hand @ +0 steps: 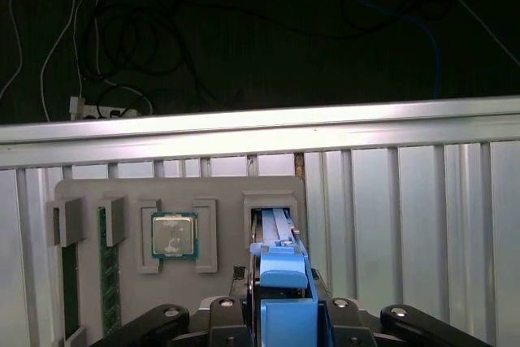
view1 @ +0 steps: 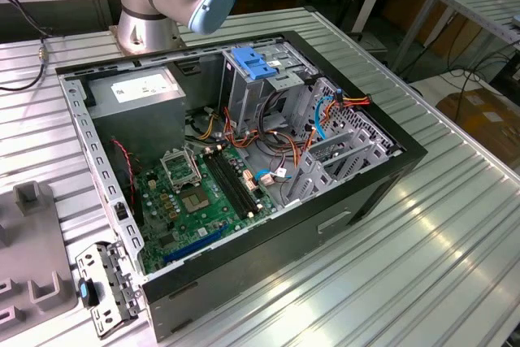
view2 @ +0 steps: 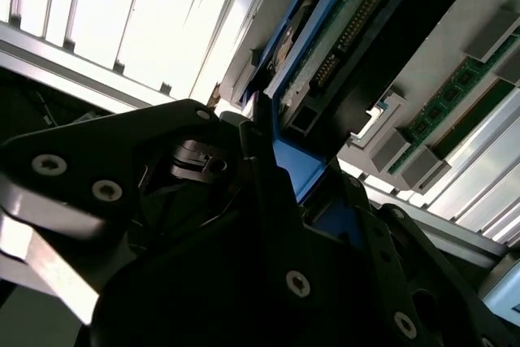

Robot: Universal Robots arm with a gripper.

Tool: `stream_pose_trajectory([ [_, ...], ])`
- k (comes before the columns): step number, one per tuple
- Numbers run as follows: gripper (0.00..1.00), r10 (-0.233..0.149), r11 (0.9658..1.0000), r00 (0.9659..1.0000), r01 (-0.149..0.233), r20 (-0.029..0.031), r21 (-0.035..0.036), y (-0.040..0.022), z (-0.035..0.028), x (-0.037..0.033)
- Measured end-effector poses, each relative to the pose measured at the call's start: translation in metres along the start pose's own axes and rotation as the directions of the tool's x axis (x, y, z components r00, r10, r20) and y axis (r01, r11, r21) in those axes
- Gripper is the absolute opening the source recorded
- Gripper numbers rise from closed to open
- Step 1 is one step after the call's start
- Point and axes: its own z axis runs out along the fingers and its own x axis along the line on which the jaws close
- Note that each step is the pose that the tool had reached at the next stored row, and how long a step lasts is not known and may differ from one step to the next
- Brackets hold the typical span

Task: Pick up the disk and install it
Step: 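Pick up the disk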

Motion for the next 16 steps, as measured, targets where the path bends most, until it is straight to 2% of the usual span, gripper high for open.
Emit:
stream_pose_trajectory([
  [4,0.37,0.000,1.0000,1.0000,0.000,0.0000,0.0000,0.0000,-0.0037,0.0001],
  [8,0.37,0.000,1.0000,1.0000,0.000,-0.0003,0.0001,-0.0001,-0.0101,0.0003],
  [16,0.37,0.000,1.0000,1.0000,0.000,-0.0010,0.0006,-0.0003,-0.0257,0.0006],
])
